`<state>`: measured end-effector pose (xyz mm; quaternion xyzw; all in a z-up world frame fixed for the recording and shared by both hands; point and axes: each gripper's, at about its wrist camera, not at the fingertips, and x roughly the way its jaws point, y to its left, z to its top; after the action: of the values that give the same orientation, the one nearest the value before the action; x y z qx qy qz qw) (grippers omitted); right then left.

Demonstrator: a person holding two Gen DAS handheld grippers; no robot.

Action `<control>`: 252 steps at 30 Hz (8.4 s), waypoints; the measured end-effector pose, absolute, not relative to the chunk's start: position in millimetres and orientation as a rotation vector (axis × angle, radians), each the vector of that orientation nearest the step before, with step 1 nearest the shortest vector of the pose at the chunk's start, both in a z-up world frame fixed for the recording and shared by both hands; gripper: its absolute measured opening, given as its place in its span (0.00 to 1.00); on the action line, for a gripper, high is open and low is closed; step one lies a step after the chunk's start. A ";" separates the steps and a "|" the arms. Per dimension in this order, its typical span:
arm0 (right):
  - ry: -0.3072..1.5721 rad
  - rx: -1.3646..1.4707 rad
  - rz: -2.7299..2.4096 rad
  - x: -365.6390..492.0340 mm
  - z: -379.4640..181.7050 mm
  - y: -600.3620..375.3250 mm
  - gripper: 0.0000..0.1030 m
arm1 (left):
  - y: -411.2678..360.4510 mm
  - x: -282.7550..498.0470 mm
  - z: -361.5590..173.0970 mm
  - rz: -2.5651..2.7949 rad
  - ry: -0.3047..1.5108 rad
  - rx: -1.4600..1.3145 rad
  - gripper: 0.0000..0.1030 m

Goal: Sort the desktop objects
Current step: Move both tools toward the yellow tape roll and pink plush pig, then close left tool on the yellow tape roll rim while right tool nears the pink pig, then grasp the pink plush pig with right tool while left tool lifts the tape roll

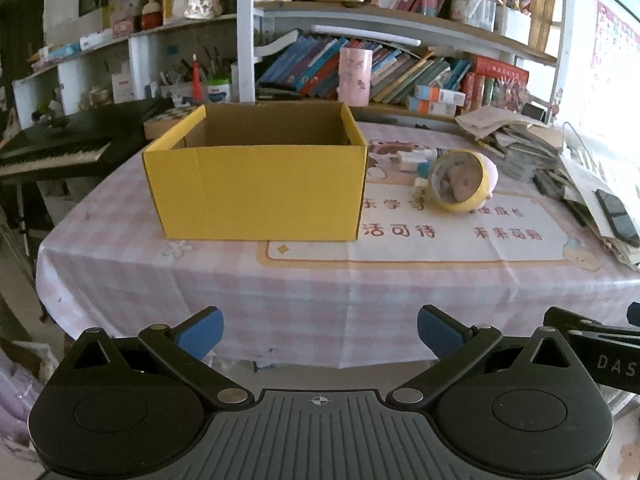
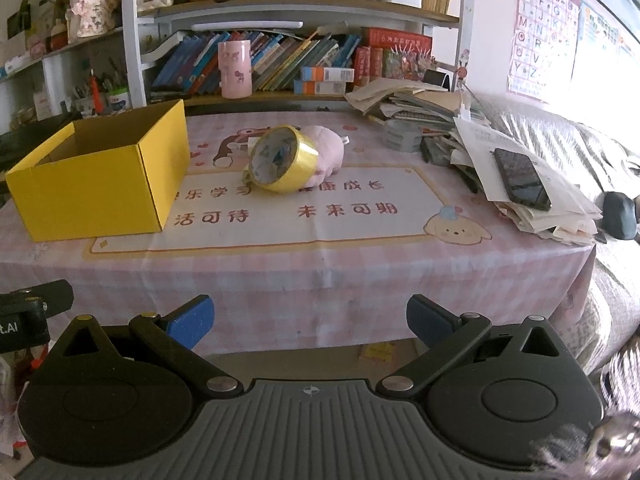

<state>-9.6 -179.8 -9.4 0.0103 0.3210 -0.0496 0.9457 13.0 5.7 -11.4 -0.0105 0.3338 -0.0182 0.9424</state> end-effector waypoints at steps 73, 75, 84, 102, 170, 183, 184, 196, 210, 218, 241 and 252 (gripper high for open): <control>0.641 0.033 -0.062 17.9 -19.1 -176.7 1.00 | 2.1 41.5 -25.3 -0.132 0.702 0.051 1.00; 0.643 0.040 -0.061 18.5 -18.9 -176.9 1.00 | 3.5 43.7 -25.0 -0.137 0.710 0.036 1.00; 0.647 0.065 -0.058 18.8 -18.4 -177.1 1.00 | 1.0 41.9 -20.3 -0.173 0.685 0.042 1.00; 0.614 0.113 -0.092 13.1 -9.9 -192.2 1.00 | -4.5 42.0 -14.1 -0.179 0.656 0.044 1.00; 0.706 0.238 0.111 252.5 -18.1 -393.6 0.98 | -207.2 232.1 -33.1 -0.095 0.720 0.064 1.00; 0.727 0.265 0.115 266.0 -20.7 -396.6 0.98 | -188.3 280.9 -48.2 -0.122 0.739 -0.002 1.00; 0.725 0.260 0.118 266.0 -20.6 -395.9 0.98 | -185.5 283.0 -49.8 -0.129 0.738 -0.016 1.00; 0.726 0.254 0.125 268.0 -21.5 -393.2 0.98 | -161.3 294.3 -65.6 -0.200 0.774 -0.179 1.00; 0.720 0.276 0.179 271.4 -19.1 -381.4 0.98 | -155.2 273.7 -40.4 -0.189 0.730 -0.221 0.96; 0.741 0.287 0.264 291.5 -21.4 -361.5 0.98 | -129.3 223.3 -11.7 -0.082 0.669 -0.287 0.95; 0.827 0.040 0.419 338.3 -52.7 -293.0 0.73 | -104.1 144.5 8.1 0.109 0.619 -0.350 0.95; 0.762 0.122 0.354 276.7 -14.4 -315.1 0.72 | -88.9 134.6 11.1 0.021 0.584 -0.340 0.95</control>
<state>276.7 -315.1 -14.4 0.0592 0.3695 0.1715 0.9113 134.6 -88.8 11.1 -0.1668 0.2865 0.0105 0.9434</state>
